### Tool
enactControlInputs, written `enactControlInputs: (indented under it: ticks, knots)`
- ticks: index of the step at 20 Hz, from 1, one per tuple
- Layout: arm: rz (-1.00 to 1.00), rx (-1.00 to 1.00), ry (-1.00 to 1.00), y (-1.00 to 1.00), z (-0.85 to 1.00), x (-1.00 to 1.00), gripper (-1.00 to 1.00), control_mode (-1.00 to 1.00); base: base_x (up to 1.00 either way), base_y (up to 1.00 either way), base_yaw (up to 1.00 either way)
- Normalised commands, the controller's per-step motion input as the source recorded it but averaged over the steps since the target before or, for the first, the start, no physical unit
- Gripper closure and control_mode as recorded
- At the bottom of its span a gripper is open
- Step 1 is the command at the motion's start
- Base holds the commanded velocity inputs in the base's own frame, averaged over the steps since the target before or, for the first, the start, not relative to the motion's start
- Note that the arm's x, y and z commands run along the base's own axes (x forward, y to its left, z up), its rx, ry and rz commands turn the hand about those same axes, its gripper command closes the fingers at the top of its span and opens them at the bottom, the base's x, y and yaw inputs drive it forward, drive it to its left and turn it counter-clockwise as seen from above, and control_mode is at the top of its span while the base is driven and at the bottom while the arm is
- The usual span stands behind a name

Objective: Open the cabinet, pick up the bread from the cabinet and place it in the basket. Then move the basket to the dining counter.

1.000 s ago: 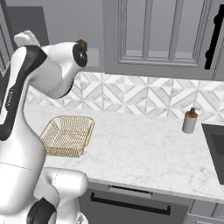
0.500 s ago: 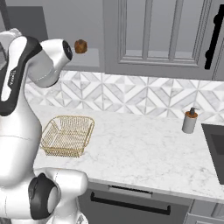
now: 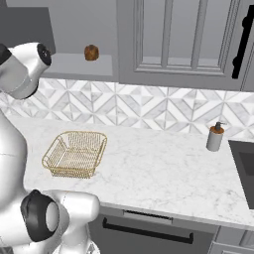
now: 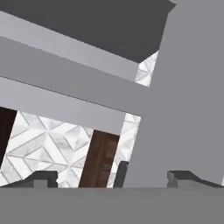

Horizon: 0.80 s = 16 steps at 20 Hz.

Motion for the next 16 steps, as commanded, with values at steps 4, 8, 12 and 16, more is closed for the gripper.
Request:
enactControlInputs:
  ticks: [4,8,12,16]
  knots:
    - [-0.12,-0.25,-0.22,-0.71,-0.21,0.00,-1.00,-1.00,0.00,0.00,0.00]
    - [-0.14,-0.29,-0.29,-1.00,0.00,0.02,-1.00,-1.00,0.00,0.00,0.00]
    - [-0.24,-0.29,-0.27,-0.99,0.00,0.09,-1.00,-1.00,0.00,0.00,0.00]
    - [-0.44,-0.32,-0.30,-0.62,-0.02,0.24,-1.00,-1.00,0.00,0.00,0.00]
